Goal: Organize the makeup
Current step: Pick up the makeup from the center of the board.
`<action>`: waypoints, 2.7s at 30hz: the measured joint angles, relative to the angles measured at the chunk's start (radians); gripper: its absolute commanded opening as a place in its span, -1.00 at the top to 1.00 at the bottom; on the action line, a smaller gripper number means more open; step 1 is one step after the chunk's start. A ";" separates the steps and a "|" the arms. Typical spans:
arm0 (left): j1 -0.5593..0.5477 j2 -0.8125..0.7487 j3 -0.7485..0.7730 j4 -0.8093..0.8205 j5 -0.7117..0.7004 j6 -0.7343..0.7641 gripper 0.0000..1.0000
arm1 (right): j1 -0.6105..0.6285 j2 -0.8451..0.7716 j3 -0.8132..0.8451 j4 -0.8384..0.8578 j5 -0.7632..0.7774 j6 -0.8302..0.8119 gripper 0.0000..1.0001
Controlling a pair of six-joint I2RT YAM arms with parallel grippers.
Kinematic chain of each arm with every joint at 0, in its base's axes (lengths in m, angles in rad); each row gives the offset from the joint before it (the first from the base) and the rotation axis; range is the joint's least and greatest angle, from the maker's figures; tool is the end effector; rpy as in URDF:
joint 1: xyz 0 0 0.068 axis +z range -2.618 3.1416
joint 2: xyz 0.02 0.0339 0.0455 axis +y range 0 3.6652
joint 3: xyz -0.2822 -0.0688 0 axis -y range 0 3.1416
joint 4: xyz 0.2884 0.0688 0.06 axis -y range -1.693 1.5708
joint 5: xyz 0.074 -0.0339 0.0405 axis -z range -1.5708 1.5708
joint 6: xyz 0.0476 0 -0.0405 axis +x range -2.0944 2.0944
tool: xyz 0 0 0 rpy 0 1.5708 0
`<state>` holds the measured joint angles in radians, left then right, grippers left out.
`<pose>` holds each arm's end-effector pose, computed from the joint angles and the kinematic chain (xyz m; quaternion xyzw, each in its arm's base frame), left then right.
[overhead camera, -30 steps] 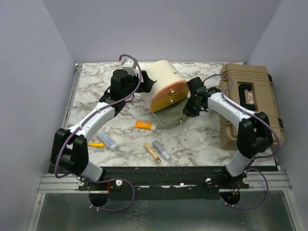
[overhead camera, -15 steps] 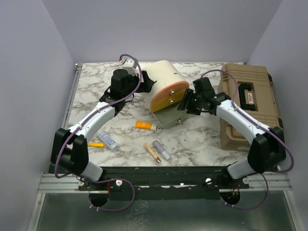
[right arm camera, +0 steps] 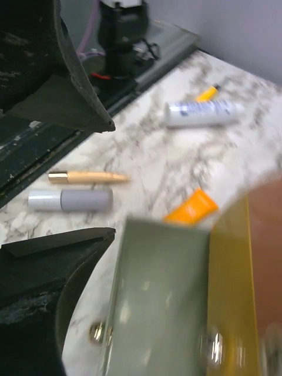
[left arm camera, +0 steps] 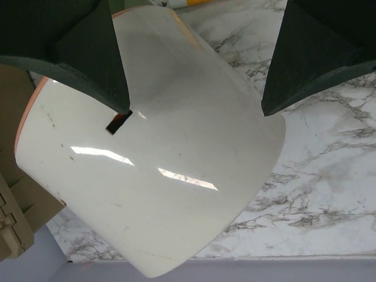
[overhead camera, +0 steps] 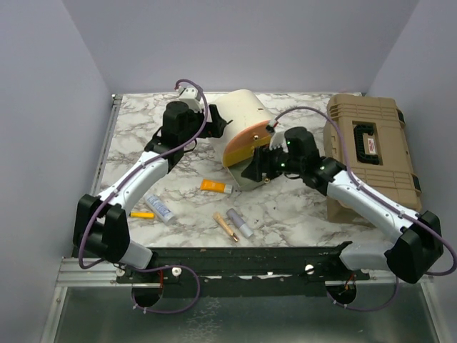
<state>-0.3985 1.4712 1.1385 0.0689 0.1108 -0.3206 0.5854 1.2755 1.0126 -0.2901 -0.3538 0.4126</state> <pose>0.3678 -0.1605 0.3252 0.0645 0.7908 -0.2547 0.5527 0.2684 0.1977 0.3042 -0.1596 0.8490 0.3645 0.3476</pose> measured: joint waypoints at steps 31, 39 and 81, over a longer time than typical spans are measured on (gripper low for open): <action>0.064 -0.590 -0.333 -0.830 -0.478 -0.546 -0.73 | 0.286 0.084 0.065 0.203 0.224 -0.141 -0.49; 0.064 -0.651 -0.447 -0.949 -0.448 -0.689 -0.65 | 0.286 0.084 0.058 0.202 0.263 -0.104 -0.49; 0.063 -0.649 -0.655 -0.735 -0.424 -0.750 0.65 | 0.286 -0.018 -0.007 0.109 0.396 0.061 -0.77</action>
<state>-0.3359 0.8227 0.4839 -0.6662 -0.3134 -1.0702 0.8715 1.2575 1.0058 -0.1814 0.0418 0.4740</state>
